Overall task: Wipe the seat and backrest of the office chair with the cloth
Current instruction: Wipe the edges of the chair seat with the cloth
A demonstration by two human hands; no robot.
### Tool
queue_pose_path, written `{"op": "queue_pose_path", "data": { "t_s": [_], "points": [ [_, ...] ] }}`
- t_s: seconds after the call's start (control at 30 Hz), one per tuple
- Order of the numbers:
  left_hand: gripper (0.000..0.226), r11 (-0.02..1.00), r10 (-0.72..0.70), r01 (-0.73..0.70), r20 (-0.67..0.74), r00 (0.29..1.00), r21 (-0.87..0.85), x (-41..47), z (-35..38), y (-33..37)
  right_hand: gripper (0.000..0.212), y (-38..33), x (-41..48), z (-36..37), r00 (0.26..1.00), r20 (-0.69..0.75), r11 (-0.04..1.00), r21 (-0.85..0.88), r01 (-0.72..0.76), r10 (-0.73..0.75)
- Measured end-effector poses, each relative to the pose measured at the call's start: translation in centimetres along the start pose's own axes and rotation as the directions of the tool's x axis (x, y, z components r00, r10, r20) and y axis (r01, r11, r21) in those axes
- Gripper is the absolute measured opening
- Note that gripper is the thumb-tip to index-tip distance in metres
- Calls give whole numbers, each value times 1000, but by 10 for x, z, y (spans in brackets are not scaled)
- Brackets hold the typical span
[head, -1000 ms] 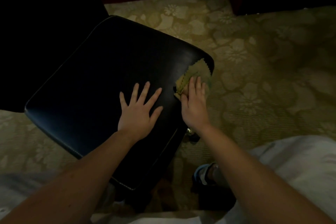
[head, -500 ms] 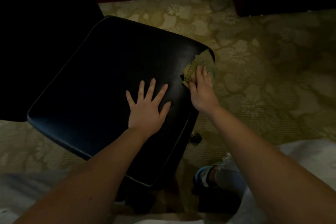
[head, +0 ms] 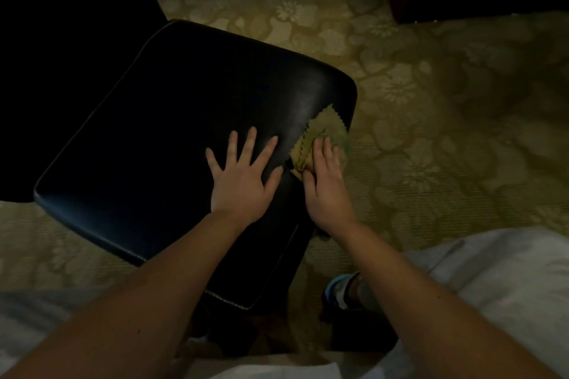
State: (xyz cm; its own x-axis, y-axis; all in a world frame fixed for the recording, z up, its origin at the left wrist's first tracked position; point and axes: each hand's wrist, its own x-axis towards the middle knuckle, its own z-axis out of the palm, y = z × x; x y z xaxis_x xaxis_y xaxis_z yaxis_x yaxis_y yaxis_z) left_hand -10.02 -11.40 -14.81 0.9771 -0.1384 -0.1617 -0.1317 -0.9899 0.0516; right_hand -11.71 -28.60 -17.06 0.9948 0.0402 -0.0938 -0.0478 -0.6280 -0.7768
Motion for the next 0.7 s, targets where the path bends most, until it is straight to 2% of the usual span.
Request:
{"op": "queue_pose_path", "data": {
  "t_s": [0.37, 0.7],
  "points": [
    [61, 999, -26, 26, -17, 1000, -20, 5, 2, 3, 62, 2, 4, 7, 997, -69, 999, 25, -37, 39],
    [62, 997, -64, 63, -22, 998, -44, 13, 2, 13, 63, -4, -5, 10, 999, -29, 998, 44, -40, 41]
  ]
}}
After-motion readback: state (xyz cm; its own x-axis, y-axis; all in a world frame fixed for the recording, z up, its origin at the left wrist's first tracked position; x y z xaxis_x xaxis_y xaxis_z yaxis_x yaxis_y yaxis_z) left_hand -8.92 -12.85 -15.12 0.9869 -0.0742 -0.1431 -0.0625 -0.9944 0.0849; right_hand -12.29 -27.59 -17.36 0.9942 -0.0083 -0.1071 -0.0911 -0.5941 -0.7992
